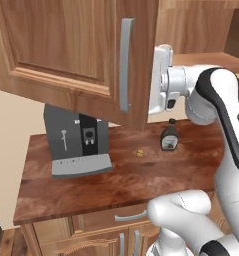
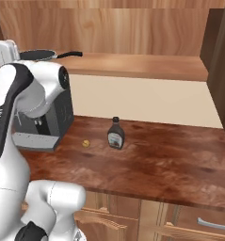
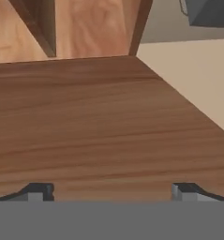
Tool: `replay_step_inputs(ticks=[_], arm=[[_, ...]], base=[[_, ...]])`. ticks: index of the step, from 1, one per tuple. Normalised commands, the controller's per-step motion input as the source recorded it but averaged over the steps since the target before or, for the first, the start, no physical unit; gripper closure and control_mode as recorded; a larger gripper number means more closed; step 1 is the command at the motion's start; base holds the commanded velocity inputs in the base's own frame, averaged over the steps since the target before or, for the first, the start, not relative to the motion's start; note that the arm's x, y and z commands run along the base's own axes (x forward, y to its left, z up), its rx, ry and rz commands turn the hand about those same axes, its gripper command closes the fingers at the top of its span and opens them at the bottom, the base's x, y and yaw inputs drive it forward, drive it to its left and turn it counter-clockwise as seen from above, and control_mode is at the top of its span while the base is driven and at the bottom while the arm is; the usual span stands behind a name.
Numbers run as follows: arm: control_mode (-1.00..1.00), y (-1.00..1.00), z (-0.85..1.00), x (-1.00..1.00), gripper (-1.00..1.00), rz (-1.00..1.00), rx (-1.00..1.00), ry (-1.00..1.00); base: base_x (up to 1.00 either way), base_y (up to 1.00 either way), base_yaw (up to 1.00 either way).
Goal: Pick the pan from the cabinet and place it on the stove. Then turn on the stove burner for the pan.
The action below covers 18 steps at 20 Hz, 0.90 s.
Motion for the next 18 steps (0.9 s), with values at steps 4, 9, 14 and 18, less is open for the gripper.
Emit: replay_step_inputs(ticks=[4, 9, 14, 18], arm=[[-1.00, 0.77, 0.00, -0.54, -1.00, 0.06, 0.00, -0.03], [-1.00, 0.76, -0.01, -0.52, -1.00, 0.05, 0.00, -0.04], [-1.00, 0.76, -0.03, -0.44, -1.00, 0.03, 0.00, -0.04], [-1.00, 0.78, -0.01, -0.29, -1.00, 0.03, 0.00, -0.01]], base=[[0.00, 0.00, 0.00], [0.00, 0.00, 0.00], [0.00, 0.00, 0.00], [0.00, 0.00, 0.00]])
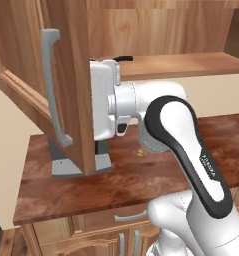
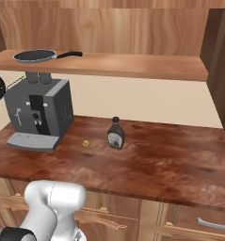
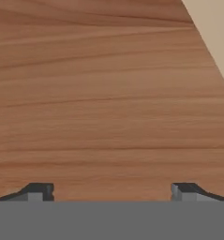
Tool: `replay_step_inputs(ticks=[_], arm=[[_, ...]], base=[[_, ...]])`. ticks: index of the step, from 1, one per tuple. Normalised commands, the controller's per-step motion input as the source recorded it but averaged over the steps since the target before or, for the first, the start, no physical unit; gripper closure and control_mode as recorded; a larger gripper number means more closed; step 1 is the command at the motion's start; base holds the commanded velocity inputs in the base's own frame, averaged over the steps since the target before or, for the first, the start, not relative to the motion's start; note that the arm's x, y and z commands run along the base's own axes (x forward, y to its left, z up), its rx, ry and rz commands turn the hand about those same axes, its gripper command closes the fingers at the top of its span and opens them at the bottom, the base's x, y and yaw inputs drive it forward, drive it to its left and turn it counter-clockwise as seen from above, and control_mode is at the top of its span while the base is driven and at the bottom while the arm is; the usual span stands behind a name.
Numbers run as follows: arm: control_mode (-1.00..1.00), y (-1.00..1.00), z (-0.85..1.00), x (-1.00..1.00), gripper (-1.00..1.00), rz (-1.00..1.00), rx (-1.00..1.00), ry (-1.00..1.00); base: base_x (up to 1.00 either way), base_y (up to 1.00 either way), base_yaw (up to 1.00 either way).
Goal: Pick the pan from the cabinet and place it on the stove. Then turn on the stove burner for the pan.
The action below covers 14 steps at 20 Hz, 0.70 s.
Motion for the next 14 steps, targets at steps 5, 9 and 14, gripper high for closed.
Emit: replay_step_inputs(ticks=[5, 9, 14], arm=[[-1.00, 0.66, -0.02, -0.20, -1.00, 0.04, 0.00, 0.00], [-1.00, 0.57, -0.05, -0.15, -1.00, 0.03, 0.00, 0.00], [-1.00, 0.50, -0.05, -0.18, -1.00, 0.01, 0.00, 0.00]], base=[[0.00, 0.00, 0.00], [0.00, 0.00, 0.00], [0.00, 0.00, 0.00]])
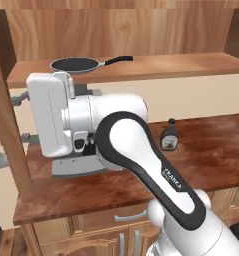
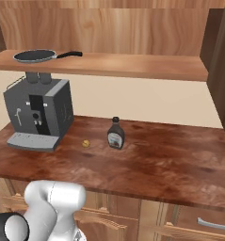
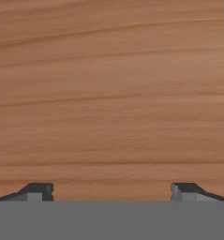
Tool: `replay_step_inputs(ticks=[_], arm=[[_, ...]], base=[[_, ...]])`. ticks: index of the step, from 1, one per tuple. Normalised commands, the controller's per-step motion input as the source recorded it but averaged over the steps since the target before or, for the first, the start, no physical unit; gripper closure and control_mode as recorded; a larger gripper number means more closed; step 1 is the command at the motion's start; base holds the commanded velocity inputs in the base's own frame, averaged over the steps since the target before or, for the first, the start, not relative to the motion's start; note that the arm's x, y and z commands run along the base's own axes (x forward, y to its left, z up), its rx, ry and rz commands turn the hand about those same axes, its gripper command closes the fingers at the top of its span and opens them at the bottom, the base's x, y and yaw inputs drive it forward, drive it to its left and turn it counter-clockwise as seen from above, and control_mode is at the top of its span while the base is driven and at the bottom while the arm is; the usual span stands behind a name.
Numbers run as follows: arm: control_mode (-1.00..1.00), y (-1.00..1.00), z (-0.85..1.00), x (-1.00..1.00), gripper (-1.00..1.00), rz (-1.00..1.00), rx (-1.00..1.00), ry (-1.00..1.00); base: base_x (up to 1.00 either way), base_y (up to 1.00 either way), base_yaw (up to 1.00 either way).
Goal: Pick the pan from the cabinet and place it on the stove. Then turn on the stove burner for the pan.
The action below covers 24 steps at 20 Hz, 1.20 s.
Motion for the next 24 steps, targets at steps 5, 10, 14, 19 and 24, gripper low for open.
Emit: replay_step_inputs(ticks=[5, 10, 14, 19, 24], arm=[[-1.00, 0.16, 0.00, -0.22, -1.00, 0.00, 0.00, -0.02], [-1.00, -0.15, -0.05, -0.04, -1.00, 0.07, -0.07, -0.23], [-1.00, -0.48, 0.00, -0.01, -1.00, 0.11, -0.08, -0.36], [-1.00, -0.52, 0.00, -0.01, -1.00, 0.07, -0.09, -0.35], [-1.00, -0.52, 0.00, 0.00, -1.00, 0.05, -0.07, -0.34]], base=[[0.00, 0.00, 0.00], [0.00, 0.00, 0.00], [0.00, 0.00, 0.00], [0.00, 0.00, 0.00], [0.00, 0.00, 0.00]])
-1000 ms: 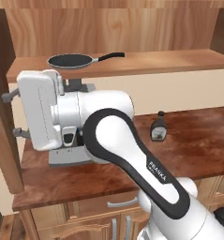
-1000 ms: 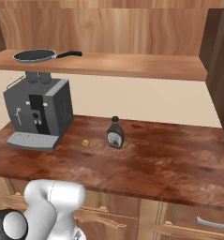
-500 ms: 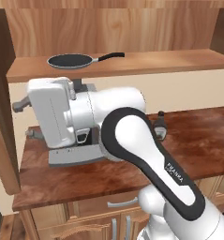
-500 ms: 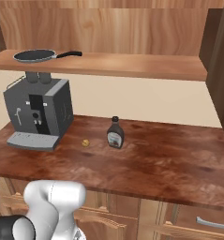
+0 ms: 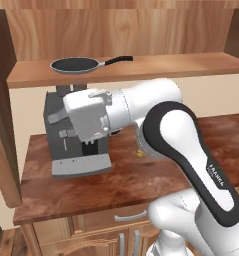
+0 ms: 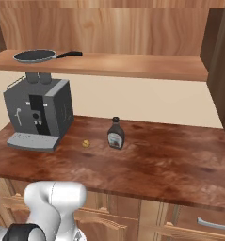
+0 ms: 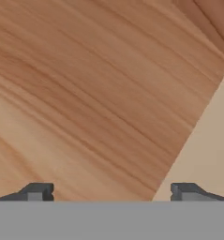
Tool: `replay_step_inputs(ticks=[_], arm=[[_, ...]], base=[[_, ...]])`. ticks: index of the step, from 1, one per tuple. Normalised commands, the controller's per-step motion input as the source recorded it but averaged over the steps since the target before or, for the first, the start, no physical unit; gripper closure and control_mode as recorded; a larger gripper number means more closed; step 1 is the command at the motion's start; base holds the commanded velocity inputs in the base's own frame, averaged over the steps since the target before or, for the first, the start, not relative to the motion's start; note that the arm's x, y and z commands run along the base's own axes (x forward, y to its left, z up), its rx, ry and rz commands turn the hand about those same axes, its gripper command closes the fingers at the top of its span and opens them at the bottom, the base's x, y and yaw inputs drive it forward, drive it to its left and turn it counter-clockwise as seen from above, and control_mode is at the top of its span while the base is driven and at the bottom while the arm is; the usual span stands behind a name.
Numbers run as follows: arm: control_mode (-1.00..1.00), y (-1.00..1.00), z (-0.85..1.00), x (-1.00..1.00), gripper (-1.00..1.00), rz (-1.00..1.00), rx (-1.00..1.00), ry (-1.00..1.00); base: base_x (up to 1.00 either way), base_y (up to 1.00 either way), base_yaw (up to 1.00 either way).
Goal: Pick the pan from the cabinet and place it on the stove. Then turn on the stove burner for the pan.
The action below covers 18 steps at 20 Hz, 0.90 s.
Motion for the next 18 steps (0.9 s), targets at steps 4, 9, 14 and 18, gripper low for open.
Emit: replay_step_inputs(ticks=[4, 9, 14, 18], arm=[[-1.00, -0.55, 0.00, 0.00, -1.00, 0.04, -0.05, -0.33], [-1.00, -0.55, 0.02, 0.00, -1.00, 0.02, -0.05, -0.33], [-1.00, -0.57, 0.00, 0.00, -1.00, 0.02, -0.04, -0.34], [-1.00, -0.53, 0.00, 0.00, -1.00, 0.01, -0.05, -0.34]], base=[[0.00, 0.00, 0.00], [0.00, 0.00, 0.00], [0.00, 0.00, 0.00], [0.00, 0.00, 0.00]])
